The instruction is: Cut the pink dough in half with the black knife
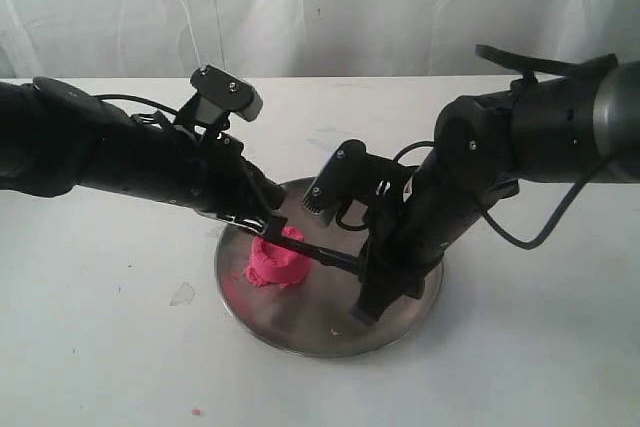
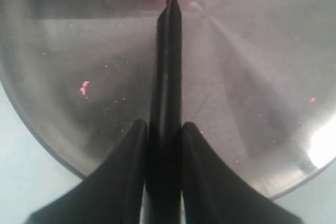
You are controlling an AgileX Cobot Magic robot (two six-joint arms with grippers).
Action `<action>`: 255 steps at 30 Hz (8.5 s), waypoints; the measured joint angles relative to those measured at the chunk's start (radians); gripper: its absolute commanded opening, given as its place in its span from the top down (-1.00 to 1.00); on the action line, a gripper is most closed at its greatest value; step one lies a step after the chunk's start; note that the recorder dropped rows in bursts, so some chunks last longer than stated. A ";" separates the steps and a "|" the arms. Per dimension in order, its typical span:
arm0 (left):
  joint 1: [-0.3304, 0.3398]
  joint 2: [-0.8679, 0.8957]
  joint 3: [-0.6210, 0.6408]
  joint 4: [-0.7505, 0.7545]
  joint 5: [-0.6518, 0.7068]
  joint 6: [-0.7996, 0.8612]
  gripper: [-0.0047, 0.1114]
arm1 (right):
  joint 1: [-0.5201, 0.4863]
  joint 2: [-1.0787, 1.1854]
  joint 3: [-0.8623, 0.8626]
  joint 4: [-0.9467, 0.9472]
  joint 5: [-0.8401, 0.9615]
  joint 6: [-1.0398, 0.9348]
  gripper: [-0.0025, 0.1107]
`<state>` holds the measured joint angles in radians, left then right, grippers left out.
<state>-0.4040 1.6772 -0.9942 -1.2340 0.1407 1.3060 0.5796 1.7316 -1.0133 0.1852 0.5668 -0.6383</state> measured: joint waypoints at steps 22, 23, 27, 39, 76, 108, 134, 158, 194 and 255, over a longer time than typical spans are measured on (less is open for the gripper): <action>0.170 0.108 0.000 0.024 0.178 -0.041 0.92 | 0.000 0.010 0.000 0.000 -0.007 -0.019 0.96; 0.170 0.113 0.000 0.024 0.178 -0.041 0.92 | 0.000 0.010 0.000 0.000 -0.007 -0.019 0.96; 0.170 0.125 0.000 0.024 0.166 -0.041 0.92 | 0.000 0.010 0.000 0.000 -0.007 -0.020 0.96; 0.170 0.127 0.000 -0.020 0.106 -0.041 0.92 | 0.000 0.010 0.000 0.000 -0.007 -0.024 0.96; 0.170 0.217 -0.107 -0.029 0.172 -0.041 0.92 | 0.000 0.010 0.000 0.000 -0.007 -0.024 0.96; 0.172 0.286 -0.119 -0.020 0.160 -0.041 0.92 | 0.000 0.010 0.000 -0.006 -0.001 -0.033 0.96; 0.172 0.299 -0.116 -0.029 0.155 -0.047 0.92 | 0.000 0.036 0.000 -0.005 -0.001 -0.035 0.96; 0.172 0.155 -0.033 0.022 0.151 -0.042 0.92 | 0.000 0.038 0.000 -0.003 0.003 -0.035 0.96; 0.172 0.216 -0.033 -0.032 0.135 -0.006 0.92 | 0.000 0.038 -0.002 -0.003 0.015 -0.035 0.96; 0.173 0.249 -0.040 -0.018 0.103 0.011 0.92 | 0.000 0.107 -0.080 -0.014 0.271 0.059 0.96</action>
<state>-0.2310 1.9258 -1.0340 -1.2520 0.2436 1.3170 0.5796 1.8381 -1.0937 0.1707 0.8382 -0.5792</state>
